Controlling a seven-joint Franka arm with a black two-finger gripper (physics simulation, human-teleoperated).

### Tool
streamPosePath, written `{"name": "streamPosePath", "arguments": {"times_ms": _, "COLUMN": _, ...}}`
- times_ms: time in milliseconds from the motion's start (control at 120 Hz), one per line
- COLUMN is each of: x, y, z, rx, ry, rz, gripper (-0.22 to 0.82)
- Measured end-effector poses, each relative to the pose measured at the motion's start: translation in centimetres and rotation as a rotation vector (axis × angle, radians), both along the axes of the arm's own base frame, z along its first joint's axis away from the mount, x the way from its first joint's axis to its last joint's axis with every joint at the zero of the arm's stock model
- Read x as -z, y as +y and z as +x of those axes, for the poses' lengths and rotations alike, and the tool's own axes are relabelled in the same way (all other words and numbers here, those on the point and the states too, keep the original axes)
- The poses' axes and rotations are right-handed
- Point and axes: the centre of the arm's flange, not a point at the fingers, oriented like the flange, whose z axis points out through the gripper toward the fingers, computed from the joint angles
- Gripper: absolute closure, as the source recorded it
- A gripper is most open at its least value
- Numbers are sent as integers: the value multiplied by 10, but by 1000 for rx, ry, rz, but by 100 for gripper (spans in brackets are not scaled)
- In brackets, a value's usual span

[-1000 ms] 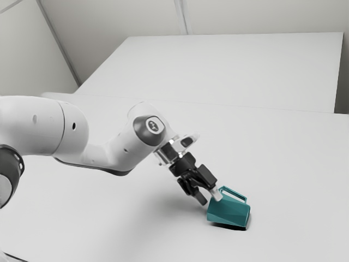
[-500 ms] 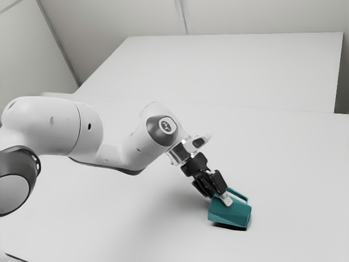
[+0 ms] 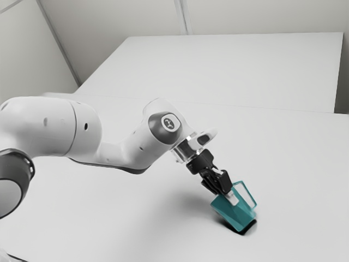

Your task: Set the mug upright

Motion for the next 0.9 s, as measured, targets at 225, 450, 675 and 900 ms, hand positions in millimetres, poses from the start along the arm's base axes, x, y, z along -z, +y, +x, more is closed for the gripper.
{"name": "streamPosePath", "arguments": {"times_ms": 225, "x": -14, "y": -13, "z": -9, "rx": 7, "ry": 2, "rz": -5, "gripper": 76}}
{"name": "streamPosePath", "arguments": {"times_ms": 450, "x": -54, "y": 4, "z": -3, "rx": 42, "ry": -106, "rz": 72, "gripper": 78}}
{"name": "streamPosePath", "arguments": {"times_ms": 675, "x": -87, "y": 63, "z": 17, "rx": 81, "ry": -264, "rz": 279, "gripper": 79}}
{"name": "streamPosePath", "arguments": {"times_ms": 900, "x": -91, "y": 135, "z": 40, "rx": 115, "ry": -353, "rz": 545, "gripper": 79}}
